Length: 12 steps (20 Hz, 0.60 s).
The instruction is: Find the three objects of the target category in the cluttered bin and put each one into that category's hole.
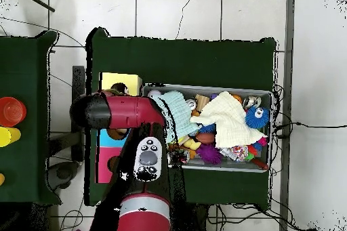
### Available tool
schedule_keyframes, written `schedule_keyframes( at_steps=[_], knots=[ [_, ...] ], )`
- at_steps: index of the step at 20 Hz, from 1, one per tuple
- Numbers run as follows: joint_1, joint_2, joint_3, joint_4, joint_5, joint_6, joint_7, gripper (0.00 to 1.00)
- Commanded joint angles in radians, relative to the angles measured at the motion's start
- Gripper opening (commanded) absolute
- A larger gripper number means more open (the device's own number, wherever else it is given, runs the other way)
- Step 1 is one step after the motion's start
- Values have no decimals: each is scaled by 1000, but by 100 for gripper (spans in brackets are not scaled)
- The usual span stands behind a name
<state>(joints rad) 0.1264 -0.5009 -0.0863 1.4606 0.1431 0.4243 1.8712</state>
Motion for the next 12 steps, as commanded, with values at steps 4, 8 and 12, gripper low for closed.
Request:
schedule_keyframes(
  at_steps=[4, 8, 12],
  knots=[
    [-7, -207, 56, 181, 51, 139, 155, 0],
    [29, -235, -5, 182, 38, 183, 181, 0],
    [21, -253, -42, 207, 13, 192, 161, 0]
  ],
)
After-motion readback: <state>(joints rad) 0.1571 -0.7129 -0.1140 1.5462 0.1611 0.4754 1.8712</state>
